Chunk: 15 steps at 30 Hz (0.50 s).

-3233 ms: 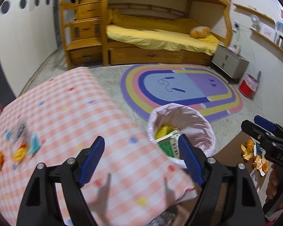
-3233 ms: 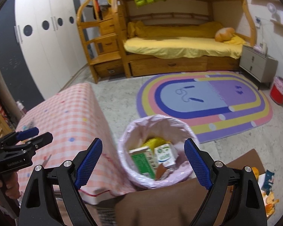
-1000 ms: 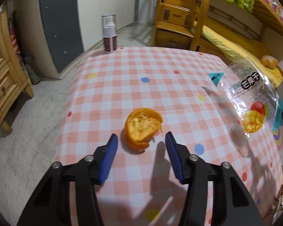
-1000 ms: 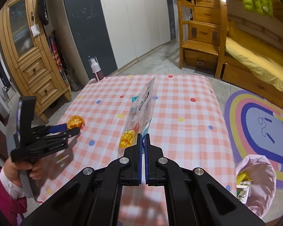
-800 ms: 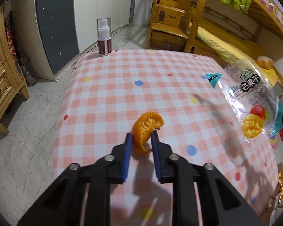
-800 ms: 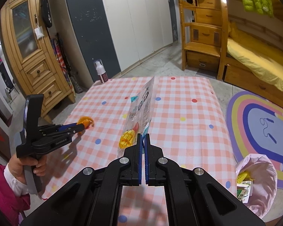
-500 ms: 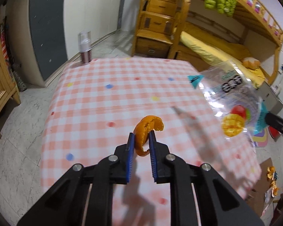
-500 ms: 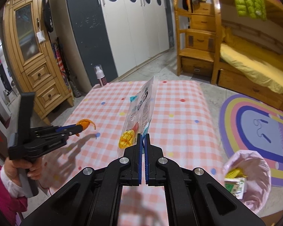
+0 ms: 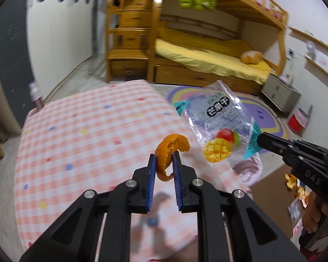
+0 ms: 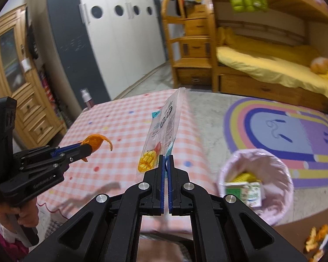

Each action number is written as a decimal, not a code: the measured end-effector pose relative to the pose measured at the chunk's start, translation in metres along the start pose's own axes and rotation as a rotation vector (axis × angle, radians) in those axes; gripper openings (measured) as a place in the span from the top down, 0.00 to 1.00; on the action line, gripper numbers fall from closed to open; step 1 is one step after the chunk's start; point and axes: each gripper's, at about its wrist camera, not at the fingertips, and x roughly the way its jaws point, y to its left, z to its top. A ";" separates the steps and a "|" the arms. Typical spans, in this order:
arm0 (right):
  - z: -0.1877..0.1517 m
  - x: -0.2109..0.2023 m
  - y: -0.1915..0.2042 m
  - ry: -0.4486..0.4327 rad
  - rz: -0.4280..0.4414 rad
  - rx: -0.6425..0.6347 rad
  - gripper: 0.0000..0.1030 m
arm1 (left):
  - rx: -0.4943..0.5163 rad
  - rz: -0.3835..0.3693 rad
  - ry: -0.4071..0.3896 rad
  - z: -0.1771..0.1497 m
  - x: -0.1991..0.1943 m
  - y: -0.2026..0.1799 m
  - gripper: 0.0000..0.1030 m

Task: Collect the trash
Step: 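Carry the mango bag and orange peel to the wastebasket and release both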

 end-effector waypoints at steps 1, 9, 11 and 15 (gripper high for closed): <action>-0.004 -0.007 -0.011 -0.008 -0.029 0.015 0.98 | 0.017 -0.015 0.000 0.001 0.003 -0.011 0.86; -0.035 -0.039 -0.084 0.007 -0.207 0.143 0.98 | 0.111 -0.129 0.027 0.009 0.035 -0.080 0.86; -0.044 -0.042 -0.100 0.019 -0.256 0.167 0.98 | 0.125 -0.148 0.036 0.010 0.044 -0.089 0.86; -0.052 -0.035 -0.122 0.048 -0.317 0.194 0.98 | 0.148 -0.179 0.064 0.014 0.067 -0.113 0.86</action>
